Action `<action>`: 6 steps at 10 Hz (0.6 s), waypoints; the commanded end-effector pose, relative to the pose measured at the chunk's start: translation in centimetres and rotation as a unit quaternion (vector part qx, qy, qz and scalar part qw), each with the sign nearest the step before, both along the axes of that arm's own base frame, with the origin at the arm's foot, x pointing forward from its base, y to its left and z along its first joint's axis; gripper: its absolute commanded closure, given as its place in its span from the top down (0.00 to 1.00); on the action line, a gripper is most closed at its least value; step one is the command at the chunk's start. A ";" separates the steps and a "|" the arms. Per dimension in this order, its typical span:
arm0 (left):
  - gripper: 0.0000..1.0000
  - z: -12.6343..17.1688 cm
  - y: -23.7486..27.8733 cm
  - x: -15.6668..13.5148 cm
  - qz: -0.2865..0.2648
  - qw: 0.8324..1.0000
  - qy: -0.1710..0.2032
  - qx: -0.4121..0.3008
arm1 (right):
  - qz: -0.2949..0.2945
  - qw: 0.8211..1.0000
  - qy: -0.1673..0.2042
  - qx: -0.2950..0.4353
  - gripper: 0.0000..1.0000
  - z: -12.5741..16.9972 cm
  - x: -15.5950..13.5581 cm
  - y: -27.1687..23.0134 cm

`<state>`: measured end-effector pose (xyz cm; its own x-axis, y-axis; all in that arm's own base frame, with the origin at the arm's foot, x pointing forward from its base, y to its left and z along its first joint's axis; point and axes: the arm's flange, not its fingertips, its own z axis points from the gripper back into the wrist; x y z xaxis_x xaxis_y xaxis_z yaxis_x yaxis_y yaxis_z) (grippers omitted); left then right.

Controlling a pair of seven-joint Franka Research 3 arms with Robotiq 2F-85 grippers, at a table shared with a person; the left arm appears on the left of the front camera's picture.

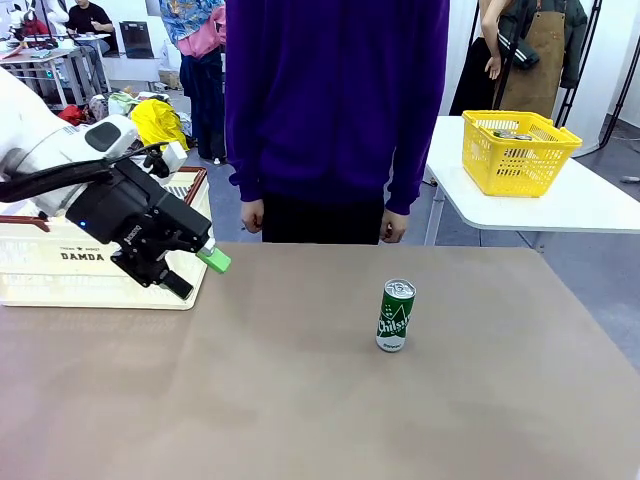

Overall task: Place the drinks into the Shopping basket.
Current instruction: Pick up one drink and place it into the Shopping basket.

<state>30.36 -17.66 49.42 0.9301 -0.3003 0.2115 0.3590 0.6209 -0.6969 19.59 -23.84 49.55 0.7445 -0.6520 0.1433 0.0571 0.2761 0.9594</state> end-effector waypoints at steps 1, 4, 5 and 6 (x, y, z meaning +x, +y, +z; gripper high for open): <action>1.00 0.8 0.0 -0.8 0.013 1.000 -0.016 0.008 | 0.002 1.000 -0.016 0.002 1.00 0.2 0.1 -0.1; 1.00 0.6 -0.1 -0.2 0.002 1.000 -0.013 0.001 | 0.002 1.000 -0.016 0.002 1.00 0.2 0.1 -0.1; 1.00 1.1 -1.6 0.9 0.002 1.000 -0.008 -0.011 | 0.002 1.000 -0.016 0.002 1.00 0.2 0.1 -0.1; 1.00 2.3 -4.8 3.5 0.006 1.000 -0.009 0.021 | 0.002 1.000 -0.016 0.002 1.00 0.2 0.1 -0.1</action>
<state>31.16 -19.62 50.62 0.9220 -0.3042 0.2396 0.3829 0.6238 -0.6814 19.60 -23.85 49.54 0.7442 -0.6525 0.1428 0.0576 0.2756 0.9595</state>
